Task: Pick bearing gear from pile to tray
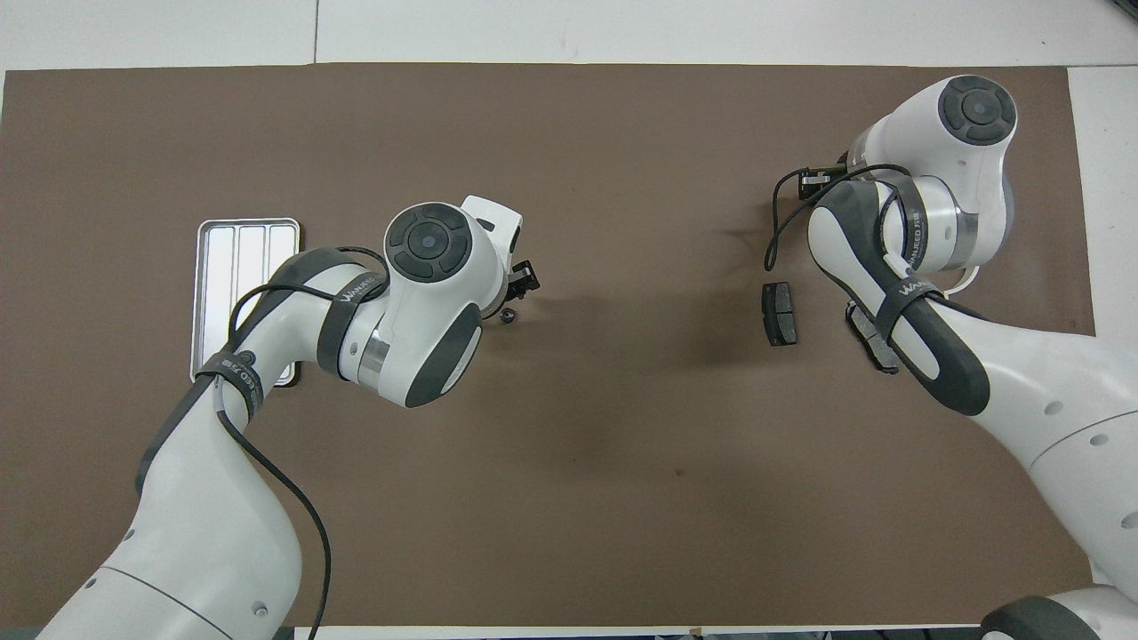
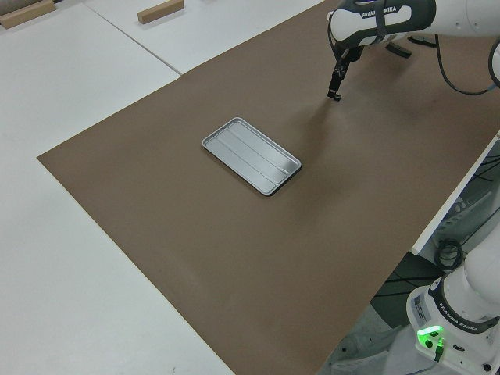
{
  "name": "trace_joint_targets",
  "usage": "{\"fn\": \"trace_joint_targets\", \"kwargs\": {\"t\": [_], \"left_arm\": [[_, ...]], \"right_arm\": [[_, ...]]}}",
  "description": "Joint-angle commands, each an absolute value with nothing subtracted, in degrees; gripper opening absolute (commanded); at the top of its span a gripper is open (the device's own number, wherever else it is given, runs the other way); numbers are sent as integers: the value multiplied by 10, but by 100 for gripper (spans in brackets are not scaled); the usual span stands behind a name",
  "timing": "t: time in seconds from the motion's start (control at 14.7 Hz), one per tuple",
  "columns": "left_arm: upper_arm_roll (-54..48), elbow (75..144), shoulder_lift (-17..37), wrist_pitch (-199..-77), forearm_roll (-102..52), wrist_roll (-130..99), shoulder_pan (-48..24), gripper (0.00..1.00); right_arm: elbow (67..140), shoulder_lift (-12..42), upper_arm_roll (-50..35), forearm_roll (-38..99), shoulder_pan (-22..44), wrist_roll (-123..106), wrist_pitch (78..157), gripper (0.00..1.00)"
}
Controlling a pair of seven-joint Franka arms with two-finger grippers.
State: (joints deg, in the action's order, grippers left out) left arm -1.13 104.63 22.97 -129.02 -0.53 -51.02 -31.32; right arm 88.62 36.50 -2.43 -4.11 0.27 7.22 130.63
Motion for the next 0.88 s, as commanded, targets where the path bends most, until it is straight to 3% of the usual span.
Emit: {"fn": "trace_joint_targets", "kwargs": {"t": [0.0, 0.34, 0.81], "left_arm": [[-1, 1070, 226, -1326, -9, -569, -342, 92], [-1, 1087, 223, -1331, -9, -578, -346, 83], [-1, 1095, 226, -1359, -8, -577, -344, 79]], "right_arm": [[905, 359, -27, -48, -6, 61, 1310, 0], [892, 352, -27, -50, -5, 60, 1274, 0], [767, 285, -33, -57, 11, 46, 993, 0]]}}
